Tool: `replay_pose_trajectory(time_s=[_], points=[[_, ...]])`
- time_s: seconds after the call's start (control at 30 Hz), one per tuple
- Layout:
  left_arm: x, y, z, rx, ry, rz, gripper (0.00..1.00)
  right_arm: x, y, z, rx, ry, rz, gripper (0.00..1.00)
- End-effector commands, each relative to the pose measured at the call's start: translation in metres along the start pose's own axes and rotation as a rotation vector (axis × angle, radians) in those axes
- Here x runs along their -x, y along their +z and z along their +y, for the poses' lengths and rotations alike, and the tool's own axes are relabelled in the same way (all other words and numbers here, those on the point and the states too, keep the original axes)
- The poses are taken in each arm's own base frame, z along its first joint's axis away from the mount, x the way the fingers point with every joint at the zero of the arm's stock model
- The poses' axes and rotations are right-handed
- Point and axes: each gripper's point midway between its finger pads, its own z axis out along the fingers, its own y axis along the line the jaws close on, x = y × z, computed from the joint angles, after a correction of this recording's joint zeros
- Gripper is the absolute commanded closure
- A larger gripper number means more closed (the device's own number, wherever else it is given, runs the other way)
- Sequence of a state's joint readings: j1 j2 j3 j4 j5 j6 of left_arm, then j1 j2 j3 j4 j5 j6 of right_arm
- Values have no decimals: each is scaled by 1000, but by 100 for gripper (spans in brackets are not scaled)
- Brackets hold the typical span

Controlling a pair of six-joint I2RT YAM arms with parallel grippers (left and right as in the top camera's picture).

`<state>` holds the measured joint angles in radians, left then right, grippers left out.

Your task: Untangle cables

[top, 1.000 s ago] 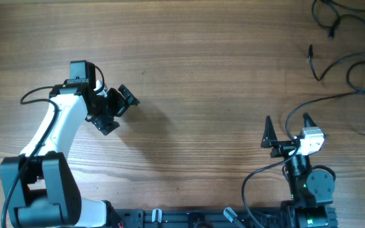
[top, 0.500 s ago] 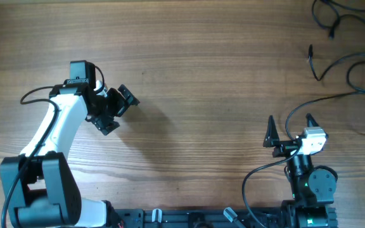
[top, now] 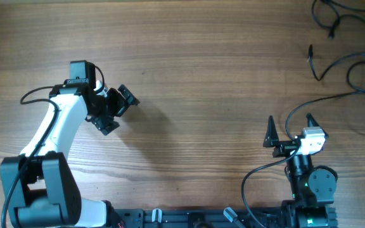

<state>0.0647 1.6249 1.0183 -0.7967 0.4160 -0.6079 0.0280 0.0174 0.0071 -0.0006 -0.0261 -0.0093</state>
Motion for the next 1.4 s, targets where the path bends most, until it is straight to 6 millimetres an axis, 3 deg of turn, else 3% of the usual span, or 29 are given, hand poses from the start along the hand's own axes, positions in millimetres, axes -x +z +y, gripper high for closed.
replay_pose_trajectory(time_s=[0.0, 1.37], points=[[-1, -2, -1, -2, 11, -5, 0, 2, -1, 3, 16, -15, -12, 0], [1, 0, 3, 14, 6, -9, 0, 3, -1, 2, 15, -15, -14, 0]])
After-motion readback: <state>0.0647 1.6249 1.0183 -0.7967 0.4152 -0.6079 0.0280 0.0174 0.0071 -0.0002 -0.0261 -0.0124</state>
